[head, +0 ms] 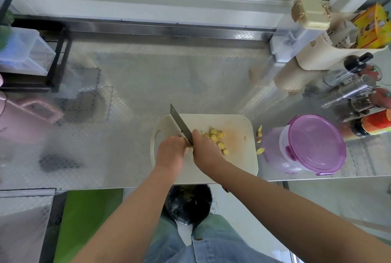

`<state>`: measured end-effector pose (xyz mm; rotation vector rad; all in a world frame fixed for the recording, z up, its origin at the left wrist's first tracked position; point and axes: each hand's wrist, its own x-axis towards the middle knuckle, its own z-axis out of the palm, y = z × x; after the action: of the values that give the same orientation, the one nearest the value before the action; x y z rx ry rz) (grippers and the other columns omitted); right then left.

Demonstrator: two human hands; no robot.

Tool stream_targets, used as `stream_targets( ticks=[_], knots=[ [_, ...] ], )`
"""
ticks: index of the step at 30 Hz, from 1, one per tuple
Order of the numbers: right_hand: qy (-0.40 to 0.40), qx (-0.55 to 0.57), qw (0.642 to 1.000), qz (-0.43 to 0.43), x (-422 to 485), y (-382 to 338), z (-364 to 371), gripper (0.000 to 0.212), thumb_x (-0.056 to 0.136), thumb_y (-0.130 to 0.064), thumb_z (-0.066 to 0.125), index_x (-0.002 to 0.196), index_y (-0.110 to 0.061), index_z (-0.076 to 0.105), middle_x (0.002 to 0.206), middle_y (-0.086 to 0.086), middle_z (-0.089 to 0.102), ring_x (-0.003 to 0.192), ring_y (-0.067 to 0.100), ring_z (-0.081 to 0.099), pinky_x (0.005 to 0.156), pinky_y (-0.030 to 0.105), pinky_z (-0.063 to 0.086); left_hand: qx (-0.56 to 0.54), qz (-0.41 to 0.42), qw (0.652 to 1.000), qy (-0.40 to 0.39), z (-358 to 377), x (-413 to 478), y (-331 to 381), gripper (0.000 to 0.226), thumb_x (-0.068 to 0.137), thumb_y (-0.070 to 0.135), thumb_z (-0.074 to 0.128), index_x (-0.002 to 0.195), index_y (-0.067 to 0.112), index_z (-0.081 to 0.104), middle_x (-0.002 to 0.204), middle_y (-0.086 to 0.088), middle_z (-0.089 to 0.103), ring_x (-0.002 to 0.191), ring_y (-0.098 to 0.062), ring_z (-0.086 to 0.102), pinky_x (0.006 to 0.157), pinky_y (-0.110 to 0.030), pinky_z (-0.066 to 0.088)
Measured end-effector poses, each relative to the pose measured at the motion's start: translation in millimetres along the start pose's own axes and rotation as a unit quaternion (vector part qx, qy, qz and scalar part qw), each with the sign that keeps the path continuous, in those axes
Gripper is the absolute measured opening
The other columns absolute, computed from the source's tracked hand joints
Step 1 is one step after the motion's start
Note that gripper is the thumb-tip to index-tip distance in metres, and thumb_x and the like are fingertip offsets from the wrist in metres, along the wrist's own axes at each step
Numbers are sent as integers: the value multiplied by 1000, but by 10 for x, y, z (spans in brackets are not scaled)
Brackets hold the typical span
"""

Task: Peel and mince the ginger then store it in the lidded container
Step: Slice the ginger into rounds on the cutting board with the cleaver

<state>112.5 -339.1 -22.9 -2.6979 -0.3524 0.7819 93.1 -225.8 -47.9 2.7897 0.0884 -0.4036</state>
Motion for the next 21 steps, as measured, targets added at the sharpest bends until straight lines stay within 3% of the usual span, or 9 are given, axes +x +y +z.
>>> stream_targets(
  ticks=[4,8,12,15,18,21],
  knots=[
    [-2,-20,1000,-2,-102,113,52,36,89,3,41,120,-13,34,87,12,56,71,30,51,52,35,34,-8,3,1000,-1,8,1,-11,20,94,15,53,102,14,71,99,-6,67,92,-25,62,72,-30,41],
    [5,-20,1000,-3,-31,83,62,22,90,3,39,102,-14,31,77,7,48,66,31,50,52,37,37,-14,7,1000,0,5,11,-9,21,94,15,53,104,15,72,101,-6,67,93,-26,63,73,-30,42],
    [9,-12,1000,-3,0,41,66,25,91,3,39,93,-17,24,78,8,50,67,31,51,53,37,37,-17,10,1000,0,0,17,-27,20,94,17,55,103,16,73,101,-4,67,93,-24,63,76,-30,45],
    [-1,-16,1000,-1,-43,73,70,24,90,4,40,100,-15,30,78,7,49,68,30,51,51,36,35,-28,7,1000,1,14,23,-42,20,93,17,55,102,16,73,99,-4,68,91,-23,63,76,-30,48],
    [-9,-35,999,-5,-93,139,87,43,89,5,42,127,-13,31,80,6,48,68,26,48,51,34,33,-25,11,1000,-5,15,29,-57,21,92,16,55,103,15,73,98,-6,68,91,-25,63,76,-33,48],
    [-1,-34,999,-2,-75,139,111,40,88,5,42,123,-13,33,79,6,49,67,26,50,49,34,36,-22,15,1000,0,12,31,-50,21,93,16,54,103,15,73,98,-6,68,91,-26,63,73,-31,44]
  ],
)
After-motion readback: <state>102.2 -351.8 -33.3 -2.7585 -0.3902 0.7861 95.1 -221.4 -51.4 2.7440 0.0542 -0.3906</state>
